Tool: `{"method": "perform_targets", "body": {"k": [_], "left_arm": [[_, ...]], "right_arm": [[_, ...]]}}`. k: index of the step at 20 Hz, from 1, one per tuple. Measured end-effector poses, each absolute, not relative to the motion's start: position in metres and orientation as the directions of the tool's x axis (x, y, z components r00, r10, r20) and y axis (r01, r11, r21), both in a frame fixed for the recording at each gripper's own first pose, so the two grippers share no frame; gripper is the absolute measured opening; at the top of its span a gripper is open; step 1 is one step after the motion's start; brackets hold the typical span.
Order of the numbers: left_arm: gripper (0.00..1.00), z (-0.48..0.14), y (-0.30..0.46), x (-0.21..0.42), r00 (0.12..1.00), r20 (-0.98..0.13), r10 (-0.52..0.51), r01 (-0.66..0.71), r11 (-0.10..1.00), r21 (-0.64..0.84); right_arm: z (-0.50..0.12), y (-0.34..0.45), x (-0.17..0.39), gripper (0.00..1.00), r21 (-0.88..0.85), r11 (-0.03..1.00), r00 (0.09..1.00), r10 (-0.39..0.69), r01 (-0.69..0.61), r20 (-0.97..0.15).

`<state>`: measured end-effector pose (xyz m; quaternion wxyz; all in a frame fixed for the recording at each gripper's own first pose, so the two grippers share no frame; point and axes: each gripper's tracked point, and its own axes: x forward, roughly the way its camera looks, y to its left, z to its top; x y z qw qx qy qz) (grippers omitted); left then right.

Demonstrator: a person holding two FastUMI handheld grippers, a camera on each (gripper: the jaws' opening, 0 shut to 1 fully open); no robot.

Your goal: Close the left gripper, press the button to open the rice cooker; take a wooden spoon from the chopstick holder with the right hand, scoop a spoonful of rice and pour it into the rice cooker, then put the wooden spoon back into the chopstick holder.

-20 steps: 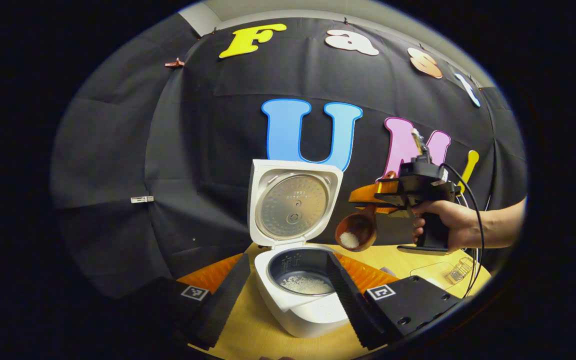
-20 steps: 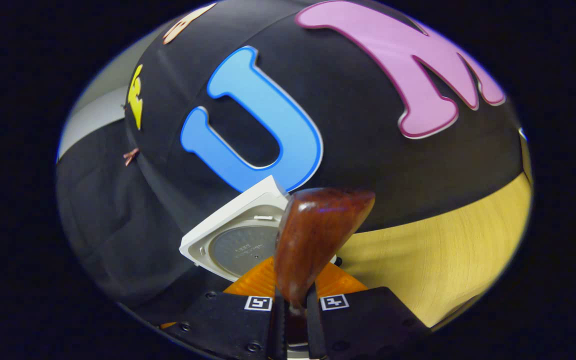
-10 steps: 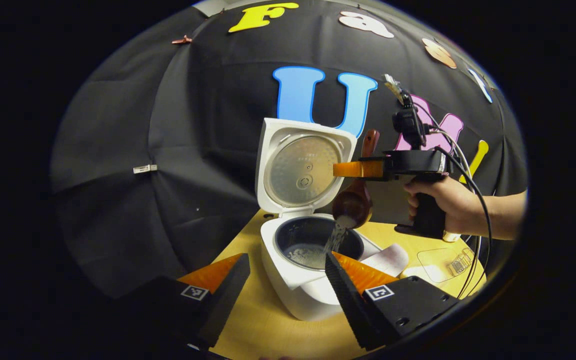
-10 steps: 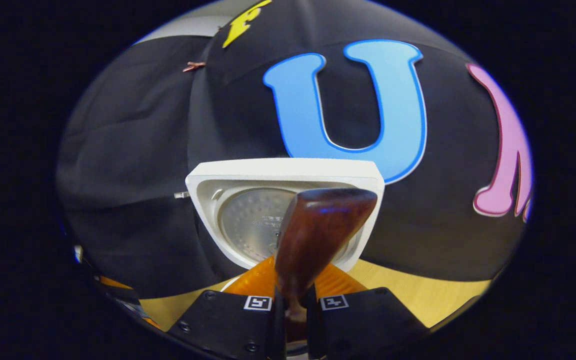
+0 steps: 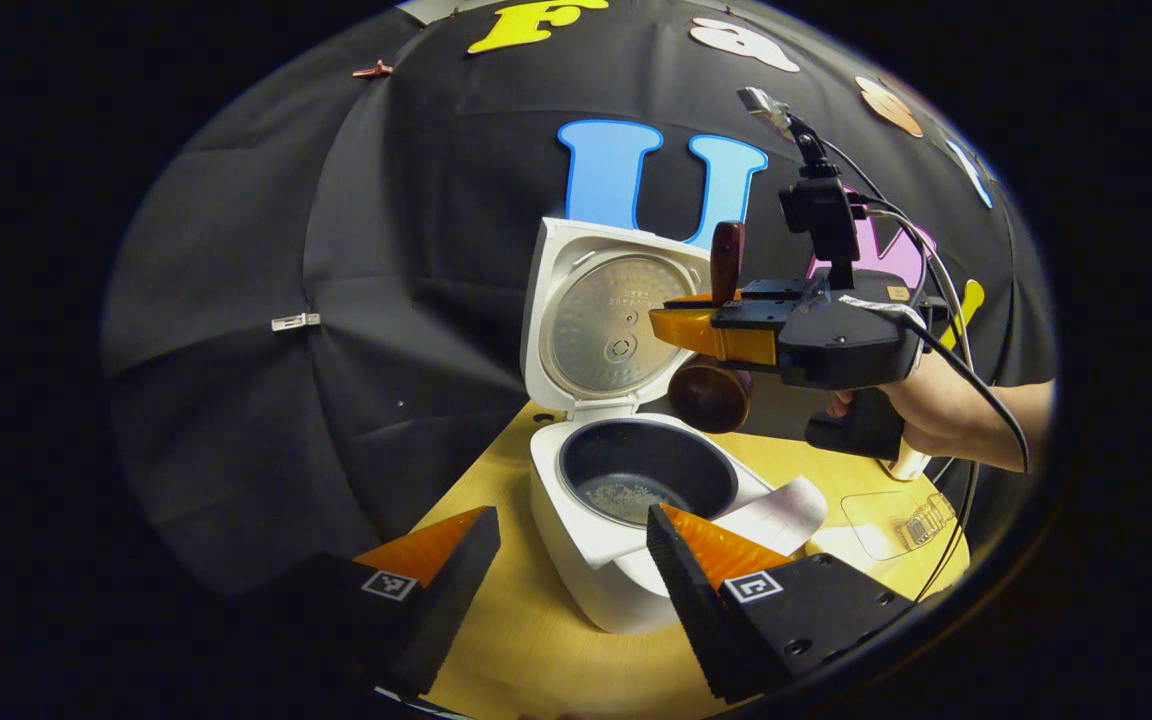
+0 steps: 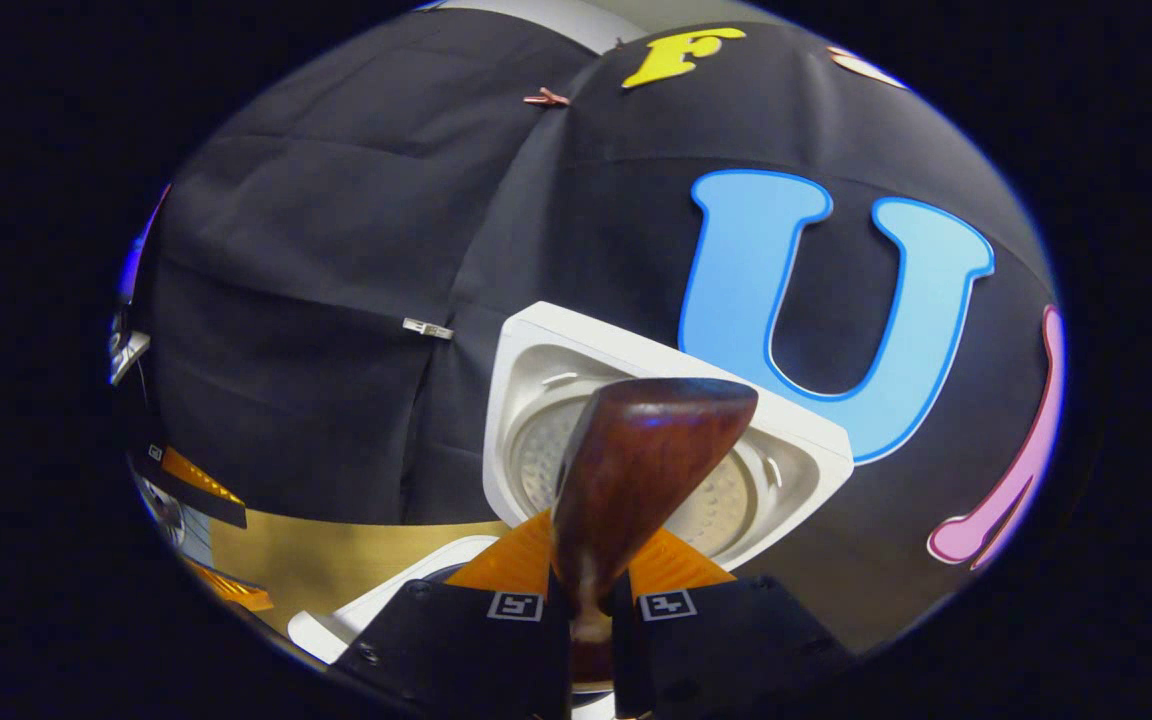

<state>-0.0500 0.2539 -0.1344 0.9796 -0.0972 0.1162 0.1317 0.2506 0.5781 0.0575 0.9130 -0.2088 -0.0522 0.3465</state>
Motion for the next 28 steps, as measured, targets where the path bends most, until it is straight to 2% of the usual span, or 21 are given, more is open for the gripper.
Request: {"method": "perform_targets", "body": {"k": [2, 3, 6, 8, 10, 14, 19, 24, 26, 28], "left_arm": [[0.95, -0.136, 0.256, -0.052, 0.936, -0.255, 0.242, -0.287, 0.944, -0.161], [0.95, -0.135, 0.257, -0.053, 0.936, -0.254, 0.245, -0.291, 0.943, -0.163], [0.95, -0.135, 0.257, -0.057, 0.933, -0.257, 0.252, -0.300, 0.940, -0.165], [0.95, -0.135, 0.257, -0.058, 0.932, -0.258, 0.254, -0.301, 0.939, -0.166], [0.96, -0.130, 0.255, -0.058, 0.935, -0.252, 0.250, -0.297, 0.940, -0.168], [0.95, -0.121, 0.245, -0.057, 0.941, -0.239, 0.241, -0.285, 0.944, -0.167], [0.95, -0.104, 0.226, -0.043, 0.950, -0.208, 0.232, -0.269, 0.949, -0.167], [0.95, -0.088, 0.190, -0.020, 0.955, -0.200, 0.218, -0.248, 0.958, -0.141], [0.95, -0.085, 0.172, -0.013, 0.959, -0.189, 0.212, -0.243, 0.957, -0.156], [0.95, -0.080, 0.165, -0.010, 0.958, -0.187, 0.220, -0.250, 0.955, -0.158]], "right_arm": [[0.051, 0.583, 0.246, 0.20, -0.437, 0.649, 0.744, 0.665, -0.623, -0.073], [0.050, 0.582, 0.247, 0.20, -0.379, 0.668, 0.742, 0.665, -0.640, -0.079], [0.058, 0.567, 0.259, 0.20, -0.118, 0.750, 0.759, 0.648, -0.651, -0.067], [0.066, 0.550, 0.268, 0.20, 0.094, 0.770, 0.769, 0.637, -0.631, -0.051], [0.071, 0.526, 0.275, 0.20, 0.305, 0.751, 0.781, 0.623, -0.586, -0.032], [0.081, 0.481, 0.269, 0.20, 0.529, 0.670, 0.792, 0.611, -0.521, 0.006], [0.103, 0.399, 0.243, 0.20, 0.608, 0.634, 0.833, 0.547, -0.479, 0.085], [0.086, 0.237, 0.210, 0.20, 0.564, 0.744, 0.920, 0.384, -0.357, 0.077], [0.066, 0.161, 0.188, 0.20, 0.490, 0.824, 0.952, 0.303, -0.284, 0.042], [0.054, 0.110, 0.172, 0.20, 0.459, 0.858, 0.968, 0.251, -0.231, 0.017]]}}
